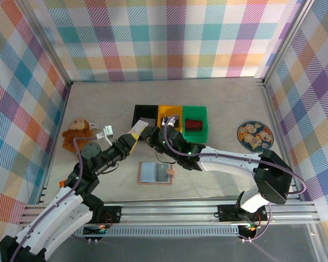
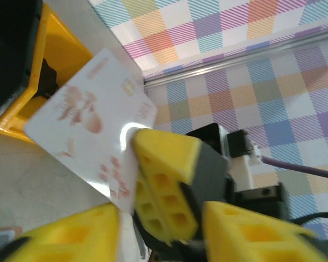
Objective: Take the credit cards out of the card holder
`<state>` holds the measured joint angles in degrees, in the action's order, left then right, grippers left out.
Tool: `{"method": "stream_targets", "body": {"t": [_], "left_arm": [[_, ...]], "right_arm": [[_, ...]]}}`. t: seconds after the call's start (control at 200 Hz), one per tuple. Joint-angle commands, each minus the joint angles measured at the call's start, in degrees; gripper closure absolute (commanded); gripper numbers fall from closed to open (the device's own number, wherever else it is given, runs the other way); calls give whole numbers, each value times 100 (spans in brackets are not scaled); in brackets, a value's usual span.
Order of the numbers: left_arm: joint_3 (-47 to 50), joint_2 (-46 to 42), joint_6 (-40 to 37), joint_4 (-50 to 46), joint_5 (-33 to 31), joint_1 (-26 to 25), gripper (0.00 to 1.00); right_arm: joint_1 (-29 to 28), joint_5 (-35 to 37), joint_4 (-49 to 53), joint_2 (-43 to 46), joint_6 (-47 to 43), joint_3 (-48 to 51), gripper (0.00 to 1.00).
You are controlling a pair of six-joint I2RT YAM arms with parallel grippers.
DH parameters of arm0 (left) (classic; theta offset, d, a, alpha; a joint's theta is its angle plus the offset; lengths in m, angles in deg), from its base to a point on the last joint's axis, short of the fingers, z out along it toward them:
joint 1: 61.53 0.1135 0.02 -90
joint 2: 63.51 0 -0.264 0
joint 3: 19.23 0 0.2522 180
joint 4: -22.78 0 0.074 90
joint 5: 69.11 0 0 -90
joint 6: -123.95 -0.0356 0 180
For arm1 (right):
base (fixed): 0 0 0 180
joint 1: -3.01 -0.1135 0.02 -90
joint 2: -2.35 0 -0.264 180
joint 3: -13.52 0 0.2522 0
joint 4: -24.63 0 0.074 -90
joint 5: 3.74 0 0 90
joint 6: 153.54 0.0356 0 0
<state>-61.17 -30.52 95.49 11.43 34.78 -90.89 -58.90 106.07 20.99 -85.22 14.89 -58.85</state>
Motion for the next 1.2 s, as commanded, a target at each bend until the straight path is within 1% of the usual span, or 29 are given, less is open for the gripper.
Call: {"method": "stream_targets", "body": {"t": [0.0,0.03,0.065,0.105,0.165,0.235,0.31,0.36,0.39,0.435,0.495,0.57,0.67,0.755,0.825,0.915,1.005,1.12,1.195], "left_arm": [[-750,-264,-1173,-1298,-226,27,33],[-891,-276,-1421,-1541,-315,27,31],[-1054,-276,-1655,-1774,-447,27,23],[-1207,-276,-1866,-2185,-647,27,16],[-1406,-252,-2155,-2532,-949,27,11],[-1675,-181,-2550,-2913,-1307,27,9],[-2007,-85,-2939,-3287,-1764,27,6],[-2125,-60,-3193,-3407,-2064,31,6],[-2183,-35,-3324,-3480,-2226,32,5],[-2209,7,-3573,-3508,-2343,35,4],[-2248,85,-3766,-3600,-2476,35,4],[-2209,136,-3871,-3651,-2544,34,4],[-2022,45,-3871,-3554,-2506,34,4],[-1840,-88,-3851,-3466,-2539,36,4],[-1725,-165,-3838,-3428,-2535,36,4],[-1595,-201,-3808,-3393,-2465,30,4],[-1487,-197,-3773,-3345,-2361,29,3],[-1475,-201,-3798,-3344,-2376,33,3],[-1445,-230,-3814,-3320,-2365,36,4]], "right_arm": [[-29,647,858,117,52,-192,100],[-27,725,1080,66,207,-275,100],[-27,803,1282,-9,367,-371,100],[-31,867,1484,-122,480,-513,100],[-32,928,2107,-350,897,-889,100],[-32,1023,2714,-668,1179,-1340,100],[-23,1105,2874,-981,1341,-1683,100],[-25,1174,3130,-1183,1642,-1916,100],[-23,1245,3448,-1320,1877,-2128,100],[-19,1341,3953,-1534,2181,-2422,100],[-14,1481,4221,-1771,2417,-2684,100],[9,1501,4323,-2054,2754,-2901,100],[54,1587,4421,-2407,2967,-3223,100],[116,1587,4356,-2606,2979,-3413,100],[138,1718,4201,-2689,2862,-3490,100],[193,1780,4345,-2851,2895,-3704,100],[255,1769,4640,-3064,3134,-3939,100],[308,1937,4990,-3300,3347,-4252,100],[354,1946,5001,-3406,3442,-4375,100]]}}
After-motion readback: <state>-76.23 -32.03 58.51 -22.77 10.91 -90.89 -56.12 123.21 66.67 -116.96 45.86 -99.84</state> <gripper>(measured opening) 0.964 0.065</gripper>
